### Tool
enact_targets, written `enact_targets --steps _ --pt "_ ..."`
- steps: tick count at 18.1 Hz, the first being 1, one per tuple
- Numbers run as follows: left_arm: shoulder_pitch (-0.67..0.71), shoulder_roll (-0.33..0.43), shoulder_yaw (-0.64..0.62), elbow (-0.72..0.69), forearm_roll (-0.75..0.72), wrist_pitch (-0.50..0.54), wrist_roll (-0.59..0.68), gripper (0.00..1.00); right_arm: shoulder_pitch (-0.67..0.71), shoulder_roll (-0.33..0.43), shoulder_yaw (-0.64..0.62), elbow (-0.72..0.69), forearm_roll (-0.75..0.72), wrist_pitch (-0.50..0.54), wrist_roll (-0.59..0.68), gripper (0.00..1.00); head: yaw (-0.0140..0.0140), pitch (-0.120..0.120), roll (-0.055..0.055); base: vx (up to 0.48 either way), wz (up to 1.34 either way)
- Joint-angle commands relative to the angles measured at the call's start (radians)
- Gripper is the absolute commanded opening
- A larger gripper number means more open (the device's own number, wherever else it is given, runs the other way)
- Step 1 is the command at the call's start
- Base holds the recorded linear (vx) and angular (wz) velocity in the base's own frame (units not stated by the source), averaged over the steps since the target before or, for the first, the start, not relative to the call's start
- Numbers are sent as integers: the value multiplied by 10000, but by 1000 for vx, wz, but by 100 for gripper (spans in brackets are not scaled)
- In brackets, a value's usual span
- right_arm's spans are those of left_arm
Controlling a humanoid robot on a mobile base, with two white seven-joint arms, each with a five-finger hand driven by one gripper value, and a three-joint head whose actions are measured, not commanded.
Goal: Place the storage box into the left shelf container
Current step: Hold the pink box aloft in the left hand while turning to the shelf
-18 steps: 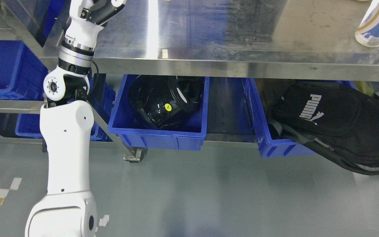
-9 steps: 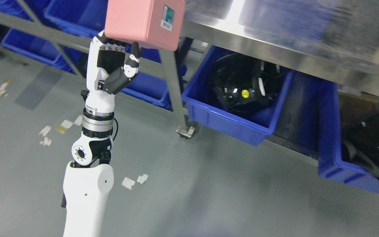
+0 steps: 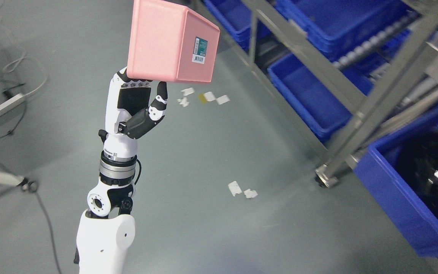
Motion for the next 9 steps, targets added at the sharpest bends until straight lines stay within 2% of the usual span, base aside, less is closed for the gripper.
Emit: enact_targets --steps 1,6,9 --pt "573 162 47 -622 10 -14 -2 2 -31 -175 0 -175 -215 10 7 100 0 0 0 191 1258" --pt "787 162 48 -607 10 -121 -2 3 -31 -175 0 -175 -215 -5 7 100 0 1 0 290 1037" --pt "849 162 48 -576 26 -136 -2 3 -31 -175 0 -175 -215 10 7 100 0 2 0 413 569"
